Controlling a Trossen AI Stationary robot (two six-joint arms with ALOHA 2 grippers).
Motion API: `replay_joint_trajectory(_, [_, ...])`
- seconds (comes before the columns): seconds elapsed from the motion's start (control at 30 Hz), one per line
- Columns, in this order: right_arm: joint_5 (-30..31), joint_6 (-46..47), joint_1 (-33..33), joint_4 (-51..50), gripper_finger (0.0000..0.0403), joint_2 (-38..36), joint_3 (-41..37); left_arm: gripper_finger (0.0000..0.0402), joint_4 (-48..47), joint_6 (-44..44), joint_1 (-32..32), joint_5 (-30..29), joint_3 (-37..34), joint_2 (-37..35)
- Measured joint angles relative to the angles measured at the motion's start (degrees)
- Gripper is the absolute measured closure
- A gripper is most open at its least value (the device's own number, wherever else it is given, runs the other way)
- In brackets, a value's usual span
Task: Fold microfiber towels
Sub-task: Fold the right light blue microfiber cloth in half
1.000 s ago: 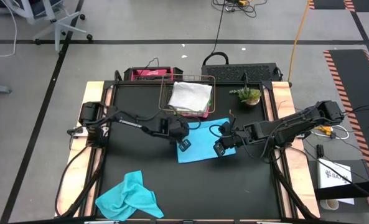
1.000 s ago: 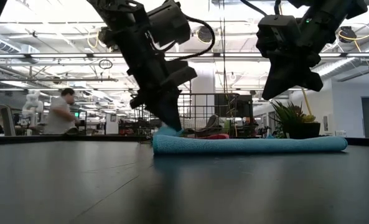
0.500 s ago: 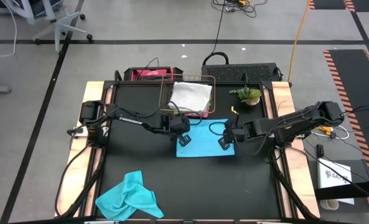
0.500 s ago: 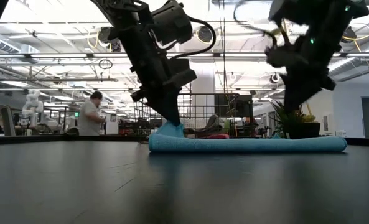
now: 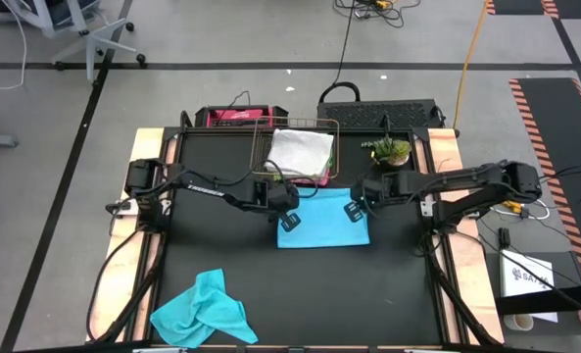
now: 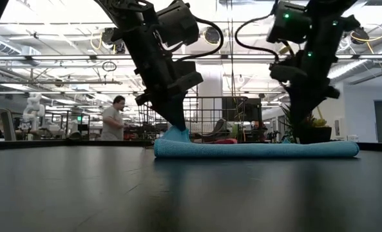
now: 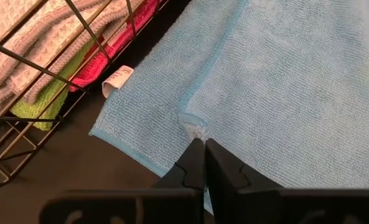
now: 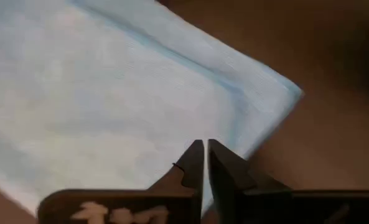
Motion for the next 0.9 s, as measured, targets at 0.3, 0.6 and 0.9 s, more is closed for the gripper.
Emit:
replay_joint_trajectory(0.3, [-0.84,-5.2,-2.63,4.65,0.0301,3.03,0.0,0.0392,-0.6,-1.15,0.0,0.53,0.0,0.0])
replay_joint_trajectory(0.6, [-0.72,-7.96,-5.13,3.57,0.0239,5.43,-0.04,0.0386,-0.9,-1.21,0.0,1.51,0.0,0.0])
replay_joint_trajectory(0.9, [-0.7,-9.88,-7.71,6.1,0.024,6.05,-0.07,0.0384,-0.94,-1.48,0.0,1.58,0.0,0.0])
